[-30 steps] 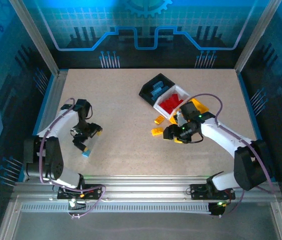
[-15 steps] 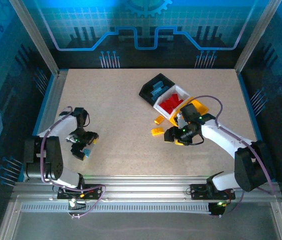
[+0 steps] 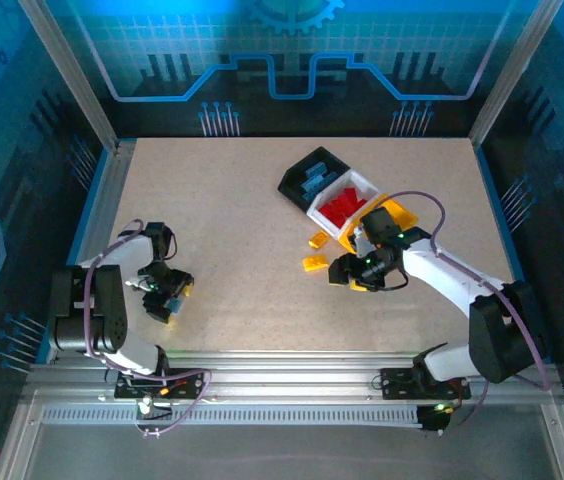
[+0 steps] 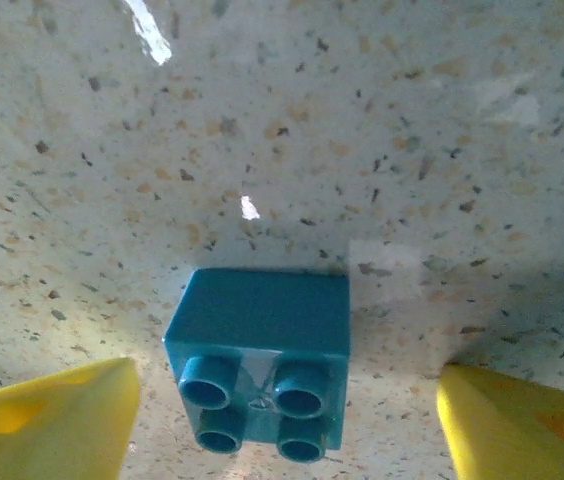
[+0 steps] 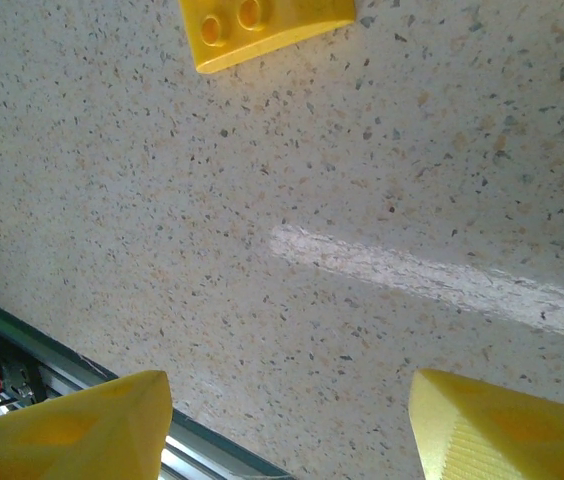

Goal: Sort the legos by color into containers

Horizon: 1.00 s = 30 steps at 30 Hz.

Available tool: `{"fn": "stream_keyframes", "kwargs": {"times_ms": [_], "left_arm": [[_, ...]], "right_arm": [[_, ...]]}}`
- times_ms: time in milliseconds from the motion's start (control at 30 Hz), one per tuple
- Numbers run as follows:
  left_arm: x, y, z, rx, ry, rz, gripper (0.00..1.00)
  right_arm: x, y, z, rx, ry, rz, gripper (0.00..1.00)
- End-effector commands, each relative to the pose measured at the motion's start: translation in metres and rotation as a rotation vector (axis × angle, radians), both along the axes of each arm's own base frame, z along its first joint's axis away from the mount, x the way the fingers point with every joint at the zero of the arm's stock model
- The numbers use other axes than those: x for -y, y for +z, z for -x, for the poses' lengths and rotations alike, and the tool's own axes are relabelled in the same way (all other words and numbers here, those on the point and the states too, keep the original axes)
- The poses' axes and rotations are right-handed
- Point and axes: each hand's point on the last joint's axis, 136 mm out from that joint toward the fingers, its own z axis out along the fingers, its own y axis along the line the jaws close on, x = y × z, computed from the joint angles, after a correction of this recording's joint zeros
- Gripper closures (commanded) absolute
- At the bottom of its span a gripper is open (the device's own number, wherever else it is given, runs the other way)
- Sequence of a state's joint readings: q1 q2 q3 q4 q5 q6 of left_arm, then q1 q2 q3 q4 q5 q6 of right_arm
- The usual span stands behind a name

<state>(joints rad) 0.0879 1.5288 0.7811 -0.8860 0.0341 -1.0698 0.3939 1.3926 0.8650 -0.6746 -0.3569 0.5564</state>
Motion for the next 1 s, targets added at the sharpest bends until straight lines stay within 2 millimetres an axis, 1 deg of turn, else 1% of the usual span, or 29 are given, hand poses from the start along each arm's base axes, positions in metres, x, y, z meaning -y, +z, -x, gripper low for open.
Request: {"fn": "stream_keyframes", "kwargs": {"times_ms": [0,100,267,333,433,533,567,600,667,767,967], "left_arm": [[-0.007,-0.009,0.003,-0.019,0.016,-0.018,0.26],[-0.009,-0.012,0.004,-0.016,0.016,-0.023,0.31],[-0.011,-0.014,0.000,-0.003,0.002,-0.028,0.34],[-0.011,-0.014,-0.001,0.000,-0.013,-0.026,0.39],[-0.012,-0.011,-0.003,0.017,-0.039,-0.028,0.42],[-0.016,-0.008,0.001,0.013,-0.054,-0.047,0.41],[-0.016,-0.007,0.004,0.009,-0.052,-0.053,0.37],[-0.016,-0.008,0.006,0.010,-0.042,-0.052,0.35],[-0.013,-0.010,0.009,0.025,-0.013,-0.033,0.35],[-0.015,-0.008,0.009,0.055,0.011,-0.036,0.35],[-0.027,-0.007,0.010,0.079,0.034,-0.039,0.36]], "right_arm": [[0.002,0.005,0.009,-0.008,0.013,-0.004,0.35],[0.003,0.008,0.010,-0.006,0.014,0.000,0.35],[0.006,0.012,0.013,0.001,0.019,0.011,0.35],[0.006,0.014,0.014,0.002,0.018,0.009,0.35],[0.007,0.017,0.015,0.013,0.007,0.007,0.35],[0.007,0.017,0.017,0.013,-0.002,-0.001,0.35],[0.006,0.017,0.017,0.013,-0.003,-0.002,0.35],[0.006,0.017,0.017,0.012,-0.003,-0.002,0.35],[0.004,0.016,0.018,0.012,-0.002,-0.002,0.35],[0.002,0.016,0.020,0.014,0.001,-0.002,0.35],[0.002,0.015,0.024,0.013,0.000,0.001,0.35]]}}
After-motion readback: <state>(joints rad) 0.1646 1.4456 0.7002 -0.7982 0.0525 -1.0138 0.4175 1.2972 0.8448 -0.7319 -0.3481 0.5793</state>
